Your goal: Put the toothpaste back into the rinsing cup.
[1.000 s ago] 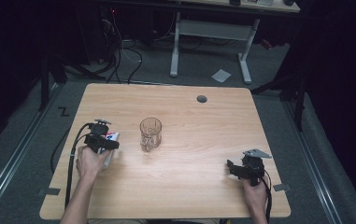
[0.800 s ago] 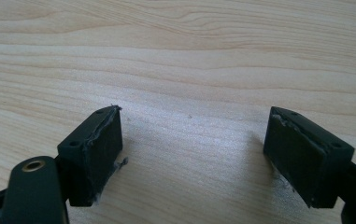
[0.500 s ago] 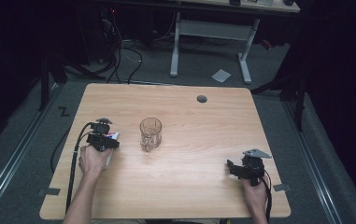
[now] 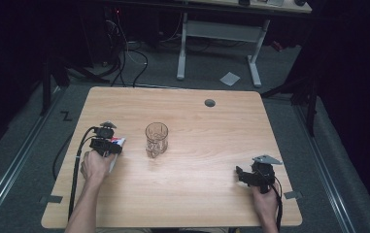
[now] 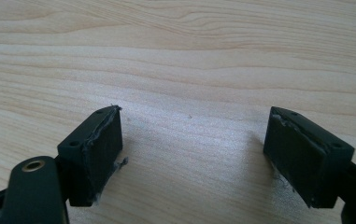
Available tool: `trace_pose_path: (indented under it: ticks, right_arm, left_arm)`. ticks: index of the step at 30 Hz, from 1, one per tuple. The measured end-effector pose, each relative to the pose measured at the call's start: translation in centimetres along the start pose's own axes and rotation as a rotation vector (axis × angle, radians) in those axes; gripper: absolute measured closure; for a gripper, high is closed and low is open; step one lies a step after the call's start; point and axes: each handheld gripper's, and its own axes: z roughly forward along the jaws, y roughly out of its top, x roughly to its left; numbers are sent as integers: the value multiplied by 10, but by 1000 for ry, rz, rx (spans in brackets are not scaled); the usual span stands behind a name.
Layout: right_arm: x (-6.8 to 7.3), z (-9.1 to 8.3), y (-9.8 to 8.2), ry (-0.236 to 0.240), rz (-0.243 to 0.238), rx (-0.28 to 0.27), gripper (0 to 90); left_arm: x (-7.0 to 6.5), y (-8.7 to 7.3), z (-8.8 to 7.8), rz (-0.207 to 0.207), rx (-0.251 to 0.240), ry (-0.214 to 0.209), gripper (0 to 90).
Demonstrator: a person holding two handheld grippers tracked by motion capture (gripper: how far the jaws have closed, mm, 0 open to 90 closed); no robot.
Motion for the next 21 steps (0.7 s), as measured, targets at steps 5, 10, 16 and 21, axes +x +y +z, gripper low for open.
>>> trace_pose_path:
  ticks: [5,10,16,21]
  right_arm:
    - [0,0,0,0,0,0,194]
    - [0,0,0,0,0,0,194]
    - [0,0,0,0,0,1,194]
    - [0,0,0,0,0,0,194]
  left_arm:
    - [2,-1,-4,12,-8,-23,578]
    - [0,-2,-7,33,-18,-25,626]
    - [-4,-5,-14,63,-43,-44,636]
    - [-6,-6,-26,65,-101,-80,637]
